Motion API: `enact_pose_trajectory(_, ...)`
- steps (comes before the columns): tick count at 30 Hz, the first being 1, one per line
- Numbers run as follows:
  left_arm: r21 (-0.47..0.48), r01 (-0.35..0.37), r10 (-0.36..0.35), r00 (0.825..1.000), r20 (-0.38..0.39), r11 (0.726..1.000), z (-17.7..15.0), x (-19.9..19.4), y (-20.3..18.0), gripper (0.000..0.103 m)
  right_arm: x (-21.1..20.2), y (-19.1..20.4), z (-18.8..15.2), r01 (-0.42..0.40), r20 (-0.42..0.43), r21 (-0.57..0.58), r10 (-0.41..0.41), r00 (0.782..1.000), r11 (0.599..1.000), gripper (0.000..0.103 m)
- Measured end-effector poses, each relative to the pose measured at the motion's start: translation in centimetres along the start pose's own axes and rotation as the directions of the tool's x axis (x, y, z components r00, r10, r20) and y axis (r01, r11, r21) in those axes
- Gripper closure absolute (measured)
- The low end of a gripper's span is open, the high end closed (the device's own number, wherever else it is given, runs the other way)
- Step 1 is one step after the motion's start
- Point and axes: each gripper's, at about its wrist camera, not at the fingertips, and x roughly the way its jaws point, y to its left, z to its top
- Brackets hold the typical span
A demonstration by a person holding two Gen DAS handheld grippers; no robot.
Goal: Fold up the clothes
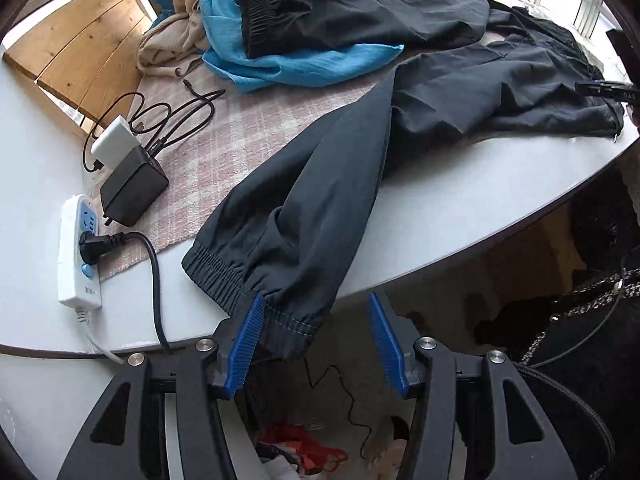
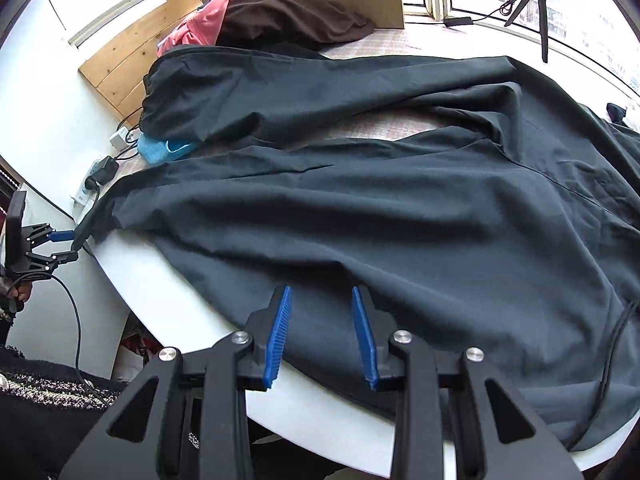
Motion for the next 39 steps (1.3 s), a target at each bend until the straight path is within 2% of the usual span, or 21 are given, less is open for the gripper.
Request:
enact_pose_trajectory(1,-0.006,0.003,-0.003,1.0,-0.007,1.0,0.8,0.2,0.7,0.089,0.0,0.0,0.0,0.006,0.004,0.001,-0.006,1.0,1.0,0.072)
enact_pose_trajectory(2,-0.019,0.013,-0.013,1.0,-0.014,1.0,1.7,0.3,1.6,0.1,-0.1,-0.1,0.0,0.013,0.008,0.001,-0.013,1.0,1.0,0.072)
enact_pose_trajectory(3,-0.032,0.023,-0.023,1.0,-0.02,0.999,2.6,0.4,2.5,0.101,-0.2,-0.1,0.1,0.02,0.011,0.002,-0.02,1.0,1.0,0.072)
enact_pose_trajectory(4,-0.046,0.033,-0.034,0.999,-0.027,0.998,3.5,0.5,3.4,0.101,-0.2,-0.2,0.1,0.027,0.015,0.003,-0.027,1.0,1.0,0.072)
enact_pose_trajectory(6,-0.117,-0.054,0.055,0.998,0.006,0.992,6.3,-1.1,6.8,0.099,-0.7,-0.6,0.0,0.04,0.029,0.008,-0.04,0.999,0.999,0.072)
enact_pose_trajectory(8,-0.196,-0.147,0.157,0.987,0.035,0.969,9.1,-2.8,10.4,0.072,-1.0,-1.0,0.1,0.047,0.036,0.023,-0.048,0.998,0.999,0.072)
enact_pose_trajectory(9,-0.236,-0.192,0.209,0.977,0.047,0.952,10.5,-3.7,12.2,0.051,-1.1,-1.2,0.1,0.05,0.037,0.032,-0.051,0.998,0.998,0.072)
enact_pose_trajectory(11,-0.238,-0.246,0.274,0.957,0.091,0.94,11.0,-5.6,13.9,0.049,-1.3,-1.2,-0.1,0.056,0.038,0.032,-0.057,0.998,0.998,0.072)
enact_pose_trajectory(14,-0.227,-0.17,0.193,0.977,0.087,0.959,9.0,-6.6,14.8,0.047,-1.7,-0.5,-0.6,0.059,0.04,0.004,-0.06,0.997,0.998,0.072)
enact_pose_trajectory(16,-0.208,-0.118,0.132,0.99,0.057,0.971,7.3,-5.2,13.7,0.045,-1.4,0.3,-1.1,0.051,0.032,-0.023,-0.05,0.998,0.998,0.072)
enact_pose_trajectory(18,-0.189,-0.065,0.071,0.997,0.024,0.98,5.6,-3.7,12.4,0.045,-0.9,1.2,-1.6,0.046,0.018,-0.054,-0.045,0.999,0.997,0.072)
enact_pose_trajectory(23,-0.09,-0.14,0.135,0.989,-0.059,0.986,5.0,1.7,9.6,0.045,0.7,3.1,-2.1,0.046,-0.027,-0.122,-0.05,0.998,0.991,0.072)
enact_pose_trajectory(24,-0.079,-0.147,0.142,0.988,-0.065,0.986,5.2,2.3,9.5,0.045,0.8,3.3,-2.1,0.045,-0.031,-0.134,-0.05,0.998,0.99,0.072)
enact_pose_trajectory(29,-0.072,-0.075,0.073,0.997,-0.036,0.995,6.4,3.3,9.2,0.045,1.0,4.6,-2.1,0.058,-0.043,-0.205,-0.068,0.997,0.977,0.072)
enact_pose_trajectory(30,-0.081,-0.066,0.063,0.997,-0.037,0.994,6.6,3.4,9.4,0.051,1.2,4.9,-2.0,0.055,-0.048,-0.218,-0.067,0.997,0.974,0.072)
enact_pose_trajectory(31,-0.09,-0.057,0.054,0.998,-0.038,0.994,6.8,3.6,9.5,0.065,1.4,5.2,-1.9,0.053,-0.053,-0.231,-0.066,0.996,0.971,0.072)
enact_pose_trajectory(33,-0.131,-0.005,-0.001,0.999,-0.047,0.991,6.8,3.8,10.1,0.077,1.9,6.2,-2.1,0.039,-0.074,-0.287,-0.062,0.995,0.957,0.072)
enact_pose_trajectory(36,-0.171,0.051,-0.055,0.998,-0.02,0.984,6.7,3.1,10.9,0.078,3.7,7.9,-2.3,0.07,-0.098,-0.389,-0.117,0.988,0.919,0.067)
enact_pose_trajectory(39,-0.177,0.079,-0.081,0.997,-0.007,0.981,6.8,2.1,10.8,0.079,4.8,8.6,-2.4,0.106,-0.085,-0.45,-0.161,0.983,0.886,0.067)
